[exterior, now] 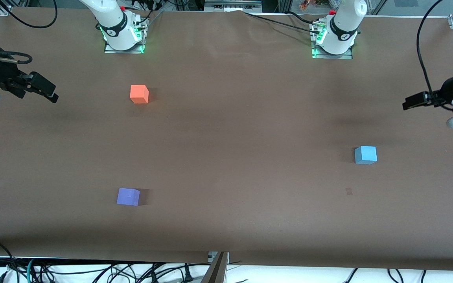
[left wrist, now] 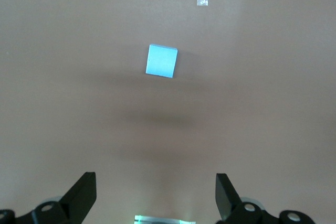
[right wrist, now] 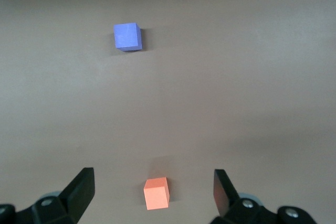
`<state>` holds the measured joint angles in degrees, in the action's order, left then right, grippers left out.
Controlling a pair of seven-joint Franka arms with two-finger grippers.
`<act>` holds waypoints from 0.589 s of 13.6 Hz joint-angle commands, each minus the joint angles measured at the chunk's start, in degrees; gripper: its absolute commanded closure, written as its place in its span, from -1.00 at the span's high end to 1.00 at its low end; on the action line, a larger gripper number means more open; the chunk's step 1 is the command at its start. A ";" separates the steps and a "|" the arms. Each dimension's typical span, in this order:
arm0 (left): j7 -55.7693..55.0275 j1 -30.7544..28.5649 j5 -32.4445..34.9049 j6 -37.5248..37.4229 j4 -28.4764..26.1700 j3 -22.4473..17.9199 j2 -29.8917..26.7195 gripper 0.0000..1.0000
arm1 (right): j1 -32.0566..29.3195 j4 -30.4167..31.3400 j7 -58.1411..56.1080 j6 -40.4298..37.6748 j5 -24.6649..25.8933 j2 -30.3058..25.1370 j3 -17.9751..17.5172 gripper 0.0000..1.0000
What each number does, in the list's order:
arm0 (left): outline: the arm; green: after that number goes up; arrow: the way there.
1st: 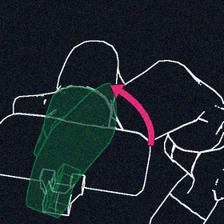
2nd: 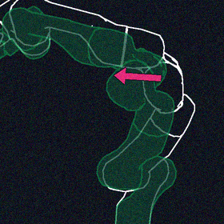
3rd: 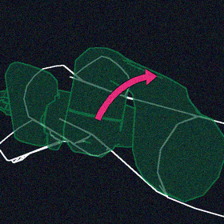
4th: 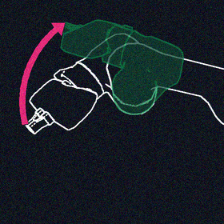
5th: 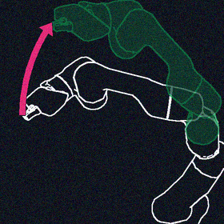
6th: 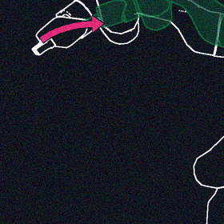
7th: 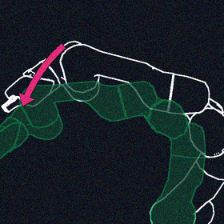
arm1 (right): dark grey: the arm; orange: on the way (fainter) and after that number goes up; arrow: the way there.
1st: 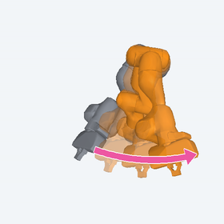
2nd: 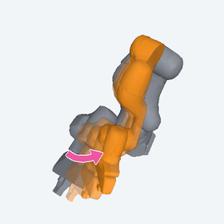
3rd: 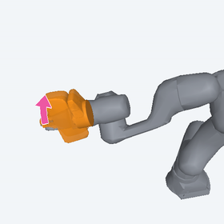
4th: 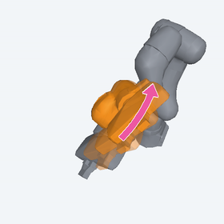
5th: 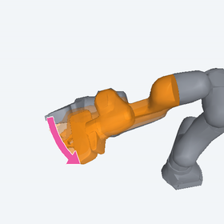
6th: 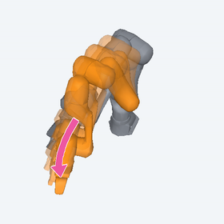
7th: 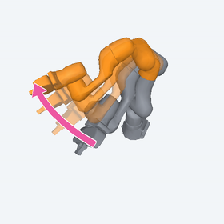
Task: Place blue block between orange and purple blocks
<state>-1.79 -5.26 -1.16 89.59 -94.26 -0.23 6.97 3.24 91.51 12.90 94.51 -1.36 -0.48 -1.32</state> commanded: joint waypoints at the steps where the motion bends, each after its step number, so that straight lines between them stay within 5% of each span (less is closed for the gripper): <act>1: 4.06 -0.72 -0.51 9.85 -7.30 0.05 1.29 1.00 | 0.27 -0.55 0.19 0.41 -0.75 0.57 0.00 0.99; 4: 7.05 -2.30 -0.51 25.32 -17.42 0.05 4.44 1.00 | 0.27 -0.55 0.19 0.67 -0.75 0.66 0.00 0.99; 8: 7.15 -2.13 -0.42 32.65 -19.12 0.05 12.08 1.00 | 0.27 -0.37 0.19 0.32 -0.75 0.57 0.00 0.99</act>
<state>3.87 -7.49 -1.16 120.11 -113.54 -0.30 16.76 3.32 91.51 12.90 95.12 -1.37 0.27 -1.42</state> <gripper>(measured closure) 0.000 0.000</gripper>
